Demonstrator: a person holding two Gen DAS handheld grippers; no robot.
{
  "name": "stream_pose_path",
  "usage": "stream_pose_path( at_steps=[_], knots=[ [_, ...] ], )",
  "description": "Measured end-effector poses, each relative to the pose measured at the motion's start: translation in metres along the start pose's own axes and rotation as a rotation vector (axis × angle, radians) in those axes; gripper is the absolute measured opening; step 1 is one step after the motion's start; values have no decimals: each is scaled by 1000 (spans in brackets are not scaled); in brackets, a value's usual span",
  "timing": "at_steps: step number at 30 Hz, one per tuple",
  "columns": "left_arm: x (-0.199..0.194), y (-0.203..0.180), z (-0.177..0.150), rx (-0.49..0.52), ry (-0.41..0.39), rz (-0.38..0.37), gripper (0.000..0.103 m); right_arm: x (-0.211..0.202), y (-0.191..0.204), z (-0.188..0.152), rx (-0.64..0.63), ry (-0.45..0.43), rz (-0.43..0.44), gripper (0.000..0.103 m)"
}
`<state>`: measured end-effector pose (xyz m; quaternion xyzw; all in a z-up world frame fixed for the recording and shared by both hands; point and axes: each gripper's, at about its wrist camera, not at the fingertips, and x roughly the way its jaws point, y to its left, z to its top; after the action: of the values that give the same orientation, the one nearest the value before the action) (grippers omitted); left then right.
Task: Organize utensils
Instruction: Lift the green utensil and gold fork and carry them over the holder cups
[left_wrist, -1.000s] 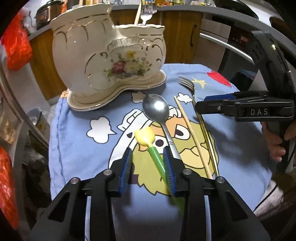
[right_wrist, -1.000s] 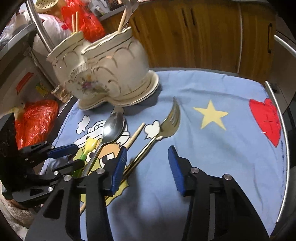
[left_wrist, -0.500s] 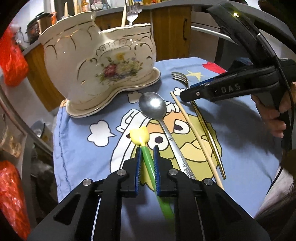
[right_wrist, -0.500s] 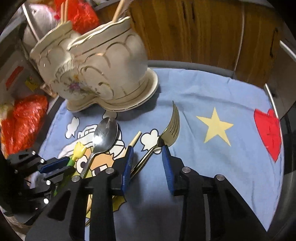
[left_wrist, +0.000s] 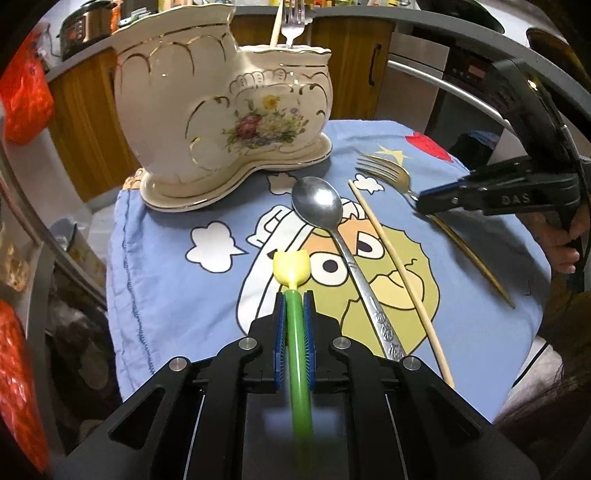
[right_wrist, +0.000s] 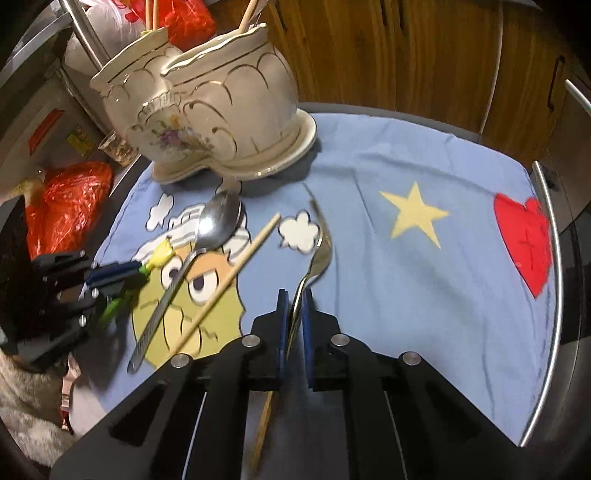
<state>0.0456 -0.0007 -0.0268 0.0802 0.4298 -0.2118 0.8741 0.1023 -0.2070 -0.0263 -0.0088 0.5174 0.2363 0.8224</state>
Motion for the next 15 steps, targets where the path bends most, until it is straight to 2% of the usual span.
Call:
stream_pose_path(
  at_steps=[4, 9, 12, 15],
  knots=[
    [0, -4, -1, 17, 15, 20, 10, 0, 7, -5, -23, 6, -30, 7],
    [0, -5, -1, 22, 35, 18, 10, 4, 8, -7, -49, 5, -47, 14],
    [-1, -9, -2, 33, 46, 11, 14, 5, 9, -8, -58, -8, -51, 14],
    [0, -14, -3, 64, 35, 27, 15, 6, 8, -10, -61, -37, -59, 8]
  ],
)
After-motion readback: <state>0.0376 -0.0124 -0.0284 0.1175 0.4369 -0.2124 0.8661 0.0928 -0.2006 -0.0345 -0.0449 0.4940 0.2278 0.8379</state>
